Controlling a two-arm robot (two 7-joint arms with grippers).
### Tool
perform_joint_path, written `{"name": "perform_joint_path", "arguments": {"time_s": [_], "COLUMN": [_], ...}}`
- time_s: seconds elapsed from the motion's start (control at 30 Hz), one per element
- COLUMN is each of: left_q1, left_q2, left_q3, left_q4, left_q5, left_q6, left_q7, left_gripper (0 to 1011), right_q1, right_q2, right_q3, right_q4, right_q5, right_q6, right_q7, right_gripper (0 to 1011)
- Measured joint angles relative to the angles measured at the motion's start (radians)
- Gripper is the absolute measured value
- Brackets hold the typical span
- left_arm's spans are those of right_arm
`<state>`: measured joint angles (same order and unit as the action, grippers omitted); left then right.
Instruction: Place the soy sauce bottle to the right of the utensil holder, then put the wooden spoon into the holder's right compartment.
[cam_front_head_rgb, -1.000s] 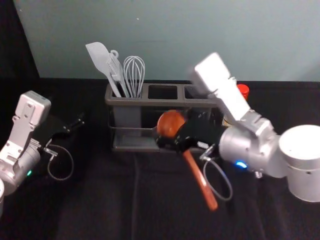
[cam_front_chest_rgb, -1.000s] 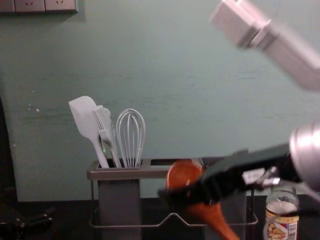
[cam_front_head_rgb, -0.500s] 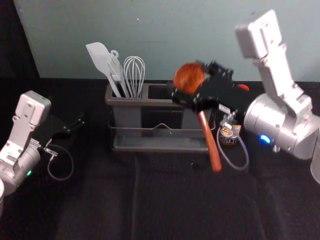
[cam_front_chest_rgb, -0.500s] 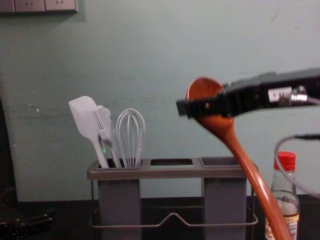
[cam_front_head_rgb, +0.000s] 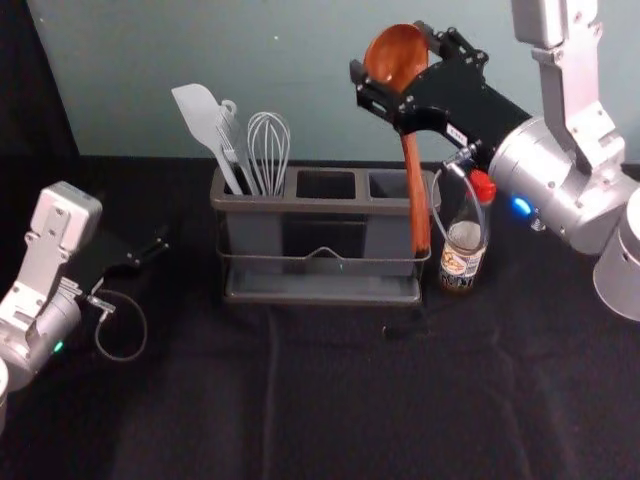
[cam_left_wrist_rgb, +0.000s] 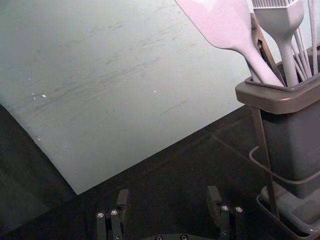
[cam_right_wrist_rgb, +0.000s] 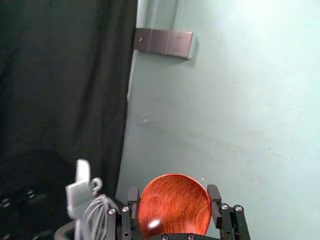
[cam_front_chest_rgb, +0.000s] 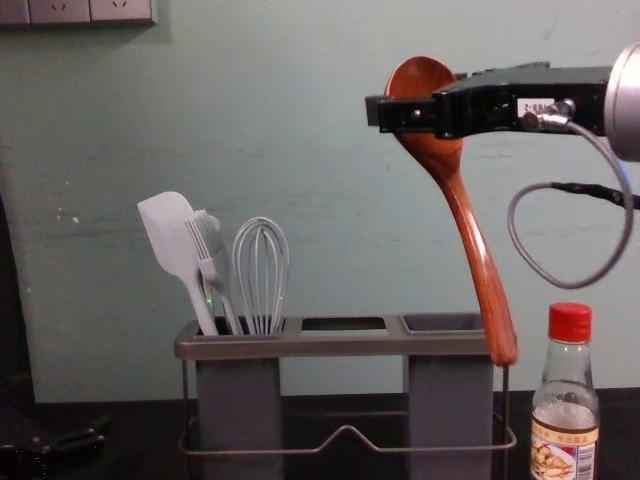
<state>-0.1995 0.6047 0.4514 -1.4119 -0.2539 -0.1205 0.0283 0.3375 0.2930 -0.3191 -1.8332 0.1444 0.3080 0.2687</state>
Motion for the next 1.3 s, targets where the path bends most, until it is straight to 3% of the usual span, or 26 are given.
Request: {"name": "perform_joint_path", "arguments": {"time_s": [0.43, 0.8, 1.3], "left_q1": [0.000, 0.000, 0.000], "left_q2": [0.000, 0.000, 0.000], "left_q3": [0.000, 0.000, 0.000], "left_q4": [0.000, 0.000, 0.000], "left_q5": [0.000, 0.000, 0.000], "left_q6": [0.000, 0.000, 0.000], "left_q7": [0.000, 0.000, 0.000], "left_gripper": [1005, 1005, 1005], "right_q1": [0.107, 0.163, 0.228], "right_q2": [-0.041, -0.052, -0.097], "right_q3": [0.010, -0.003, -0.031], "right_q4": [0.187, 0.244, 0.370], "right_q5": [0.004, 0.010, -0.024], "right_q6": [-0.095, -0.119, -0.184], "right_q7": [0.017, 0.031, 0.011], "right_gripper": [838, 839, 839]}}
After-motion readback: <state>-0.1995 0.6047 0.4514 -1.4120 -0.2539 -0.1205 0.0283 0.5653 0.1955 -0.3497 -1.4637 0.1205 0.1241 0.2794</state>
